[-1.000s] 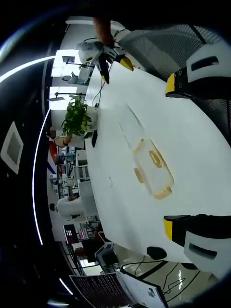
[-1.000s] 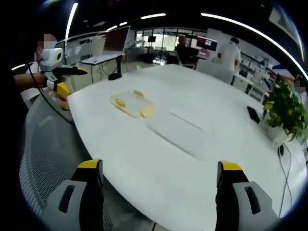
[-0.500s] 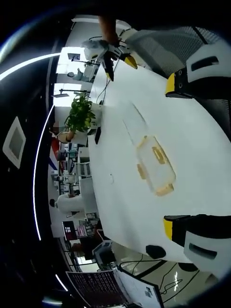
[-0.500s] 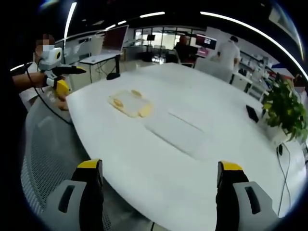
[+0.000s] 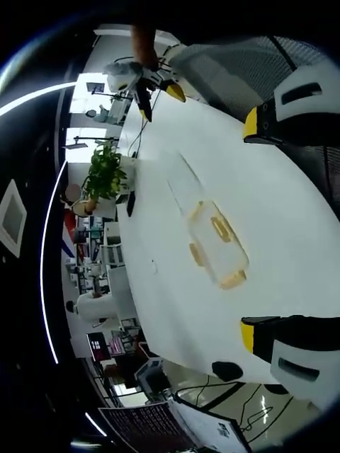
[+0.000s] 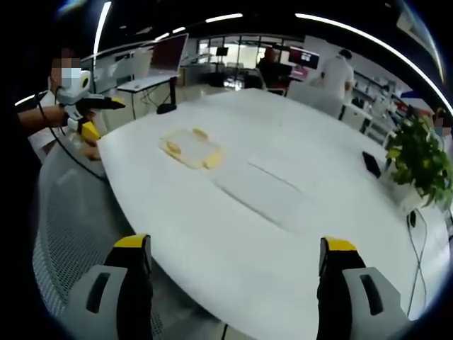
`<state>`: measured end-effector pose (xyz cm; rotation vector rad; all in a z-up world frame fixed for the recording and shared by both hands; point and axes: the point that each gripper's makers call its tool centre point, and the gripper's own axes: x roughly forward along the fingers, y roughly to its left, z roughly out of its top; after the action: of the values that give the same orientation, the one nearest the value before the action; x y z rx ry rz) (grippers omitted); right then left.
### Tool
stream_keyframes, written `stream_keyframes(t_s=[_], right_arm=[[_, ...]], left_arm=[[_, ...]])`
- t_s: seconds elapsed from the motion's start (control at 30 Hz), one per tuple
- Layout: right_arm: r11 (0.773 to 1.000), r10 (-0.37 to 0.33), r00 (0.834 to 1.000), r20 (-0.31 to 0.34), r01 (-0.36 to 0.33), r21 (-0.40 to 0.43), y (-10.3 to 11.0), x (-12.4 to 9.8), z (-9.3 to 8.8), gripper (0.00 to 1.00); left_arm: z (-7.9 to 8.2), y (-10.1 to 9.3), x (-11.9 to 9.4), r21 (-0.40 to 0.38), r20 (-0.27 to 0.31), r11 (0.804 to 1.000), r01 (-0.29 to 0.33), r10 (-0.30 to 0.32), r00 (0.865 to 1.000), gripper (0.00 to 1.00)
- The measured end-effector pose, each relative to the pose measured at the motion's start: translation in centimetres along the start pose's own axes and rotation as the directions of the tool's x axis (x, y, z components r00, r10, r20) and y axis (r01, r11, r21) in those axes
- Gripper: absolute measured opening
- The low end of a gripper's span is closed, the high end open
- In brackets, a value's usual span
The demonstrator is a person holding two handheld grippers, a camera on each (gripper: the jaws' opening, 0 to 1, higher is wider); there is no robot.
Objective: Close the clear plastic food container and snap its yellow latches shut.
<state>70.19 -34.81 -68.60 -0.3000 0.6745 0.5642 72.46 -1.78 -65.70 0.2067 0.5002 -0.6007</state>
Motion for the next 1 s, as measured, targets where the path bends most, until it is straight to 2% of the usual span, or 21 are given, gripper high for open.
stream_keyframes(t_s=[0.27, 0.57, 0.73, 1.0], right_arm=[[1.0, 0.016, 1.0, -0.008, -0.016, -0.018, -0.1, -0.1, 0.5, 0.96], [0.997, 0.028, 1.0, -0.012, -0.029, -0.074, -0.5, -0.1, 1.4, 0.95], [0.991, 0.043, 0.998, -0.037, -0.048, -0.128, -0.5, 0.2, 1.7, 0.94], [0.982, 0.079, 0.995, -0.063, -0.089, -0.167, -0.8, 0.6, 2.5, 0.93]], left_arm=[[0.2, 0.9, -0.3, 0.014, -0.01, 1.0, 0.009, -0.009, 1.0, 0.99], [0.5, 2.2, -0.6, 0.021, -0.014, 1.0, 0.0, 0.0, 1.0, 0.98], [0.5, 2.6, -0.4, 0.038, -0.027, 0.999, 0.012, -0.011, 1.0, 0.97], [1.1, 3.2, 0.2, 0.072, -0.047, 0.997, 0.039, -0.035, 0.998, 0.96]])
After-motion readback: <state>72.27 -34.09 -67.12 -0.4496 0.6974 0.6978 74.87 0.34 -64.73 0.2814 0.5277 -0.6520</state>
